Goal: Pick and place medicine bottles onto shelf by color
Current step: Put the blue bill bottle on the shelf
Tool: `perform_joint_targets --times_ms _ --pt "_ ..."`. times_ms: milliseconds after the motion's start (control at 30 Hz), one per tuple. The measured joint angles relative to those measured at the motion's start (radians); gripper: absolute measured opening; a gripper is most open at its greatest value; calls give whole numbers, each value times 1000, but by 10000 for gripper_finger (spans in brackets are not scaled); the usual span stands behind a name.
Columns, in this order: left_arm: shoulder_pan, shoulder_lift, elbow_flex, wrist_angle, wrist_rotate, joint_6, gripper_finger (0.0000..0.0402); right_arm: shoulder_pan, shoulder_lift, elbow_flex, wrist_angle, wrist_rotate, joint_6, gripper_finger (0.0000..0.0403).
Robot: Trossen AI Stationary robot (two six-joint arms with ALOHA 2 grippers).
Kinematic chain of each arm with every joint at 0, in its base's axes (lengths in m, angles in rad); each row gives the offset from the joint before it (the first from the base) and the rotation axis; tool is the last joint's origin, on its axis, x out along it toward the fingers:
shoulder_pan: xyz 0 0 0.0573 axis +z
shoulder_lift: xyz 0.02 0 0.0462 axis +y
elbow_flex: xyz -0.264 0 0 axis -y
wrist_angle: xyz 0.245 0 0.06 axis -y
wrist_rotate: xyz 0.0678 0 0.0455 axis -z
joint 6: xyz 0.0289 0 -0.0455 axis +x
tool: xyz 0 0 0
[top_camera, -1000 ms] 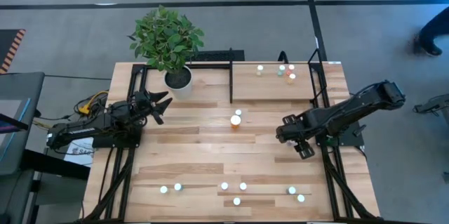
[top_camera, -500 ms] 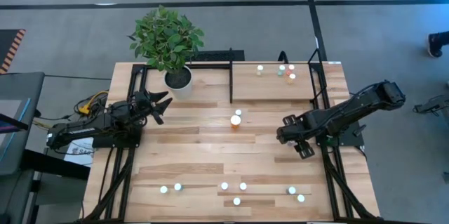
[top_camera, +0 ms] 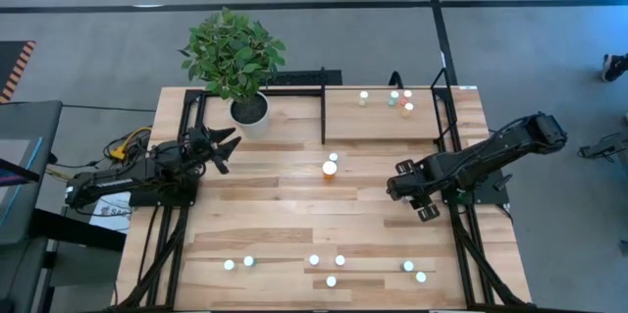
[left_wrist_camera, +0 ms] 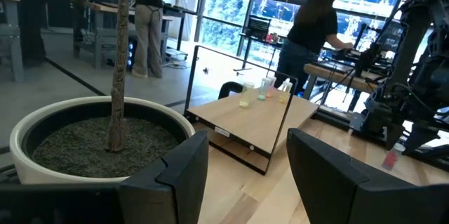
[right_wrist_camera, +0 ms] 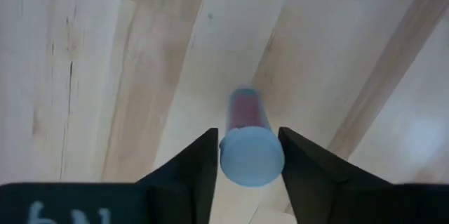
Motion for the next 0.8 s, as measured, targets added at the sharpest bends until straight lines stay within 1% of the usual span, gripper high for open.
perform_joint_targets --times_ms 167,267,633,800 --pt "0 0 0 0 0 0 181 -18 0 1 15 0 0 140" --pt "0 0 0 0 0 0 181 -37 0 1 28 0 -15 139" --pt "0 0 0 0 0 0 181 -142 0 1 76 -13 -167 135" --pt "0 0 0 0 0 0 181 -216 0 32 65 -43 -240 135"
